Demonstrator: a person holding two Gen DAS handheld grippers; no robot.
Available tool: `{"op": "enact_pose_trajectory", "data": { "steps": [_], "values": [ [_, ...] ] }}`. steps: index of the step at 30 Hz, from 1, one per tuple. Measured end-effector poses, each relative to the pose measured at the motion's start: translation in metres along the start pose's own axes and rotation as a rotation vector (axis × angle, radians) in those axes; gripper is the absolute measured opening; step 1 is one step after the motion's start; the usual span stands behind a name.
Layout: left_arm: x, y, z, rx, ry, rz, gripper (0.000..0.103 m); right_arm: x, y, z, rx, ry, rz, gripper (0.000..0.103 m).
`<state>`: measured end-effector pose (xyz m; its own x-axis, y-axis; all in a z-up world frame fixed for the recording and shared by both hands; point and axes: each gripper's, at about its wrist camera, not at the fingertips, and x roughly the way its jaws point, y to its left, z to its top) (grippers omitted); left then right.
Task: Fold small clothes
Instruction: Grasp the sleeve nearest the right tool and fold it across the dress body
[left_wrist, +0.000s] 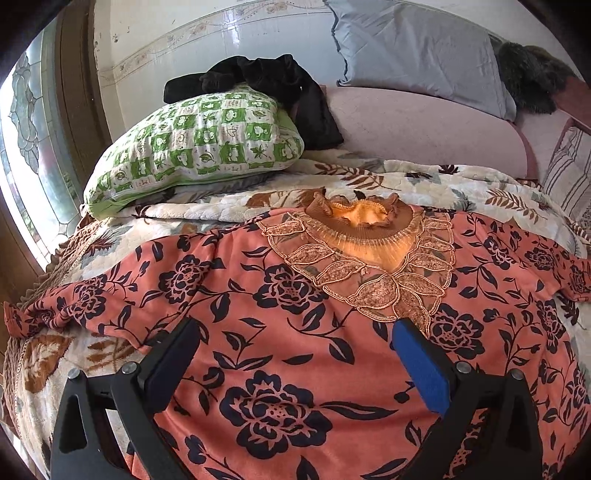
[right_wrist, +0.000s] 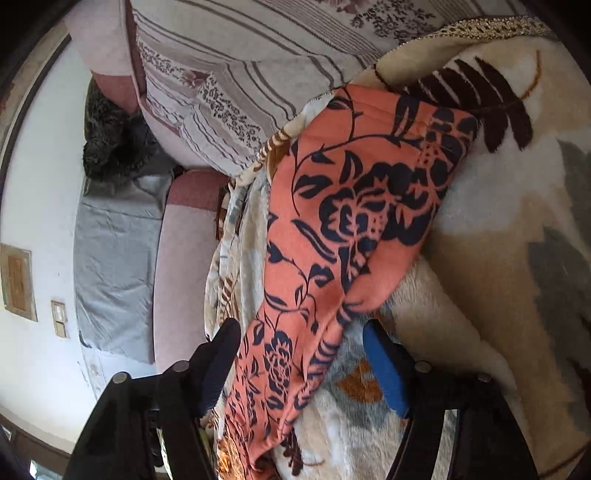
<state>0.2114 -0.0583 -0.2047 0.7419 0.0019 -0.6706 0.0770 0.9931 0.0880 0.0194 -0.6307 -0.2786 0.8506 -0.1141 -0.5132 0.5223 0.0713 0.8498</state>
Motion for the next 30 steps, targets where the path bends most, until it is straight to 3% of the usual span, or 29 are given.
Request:
{"op": "enact_pose_trajectory", "data": {
  "steps": [2, 4, 6, 9, 12, 14, 18, 22, 24, 26, 29, 30],
  "values": [
    [0.004, 0.001, 0.0, -0.007, 0.011, 0.003, 0.103, 0.007, -0.001, 0.006, 0.015, -0.039, 0.016, 0.057],
    [0.007, 0.005, 0.001, -0.021, 0.019, 0.008, 0.103, 0.016, -0.001, 0.009, -0.001, -0.056, -0.019, 0.029],
    [0.009, 0.012, 0.003, -0.041, 0.021, 0.014, 0.103, 0.02, -0.002, 0.008, -0.016, -0.063, -0.063, 0.018],
    [0.009, 0.024, 0.007, -0.081, 0.018, 0.024, 0.103, 0.008, 0.021, 0.002, -0.11, -0.126, -0.053, 0.015],
    [0.009, 0.041, 0.011, -0.13, 0.025, 0.034, 0.103, -0.009, 0.072, -0.018, -0.308, -0.184, -0.025, 0.014],
    [0.008, 0.054, 0.013, -0.165, 0.025, 0.042, 0.103, -0.012, 0.111, -0.042, -0.413, -0.174, 0.022, 0.014],
    [0.002, 0.084, 0.016, -0.229, 0.013, 0.079, 0.103, -0.002, 0.198, -0.127, -0.655, -0.048, 0.158, 0.014],
    [-0.004, 0.12, 0.017, -0.293, -0.005, 0.114, 0.103, 0.02, 0.259, -0.253, -0.88, 0.17, 0.249, 0.014],
    [-0.006, 0.136, 0.016, -0.314, -0.021, 0.146, 0.103, 0.037, 0.263, -0.301, -0.853, 0.299, 0.276, 0.014],
    [-0.006, 0.149, 0.015, -0.335, -0.018, 0.167, 0.103, 0.054, 0.251, -0.326, -0.758, 0.397, 0.261, 0.015],
    [-0.002, 0.158, 0.011, -0.37, 0.011, 0.119, 0.103, 0.065, 0.215, -0.335, -0.674, 0.475, 0.175, 0.017],
    [-0.001, 0.157, 0.011, -0.374, 0.02, 0.105, 0.103, 0.065, 0.201, -0.325, -0.655, 0.478, 0.146, 0.023]
  ]
}}
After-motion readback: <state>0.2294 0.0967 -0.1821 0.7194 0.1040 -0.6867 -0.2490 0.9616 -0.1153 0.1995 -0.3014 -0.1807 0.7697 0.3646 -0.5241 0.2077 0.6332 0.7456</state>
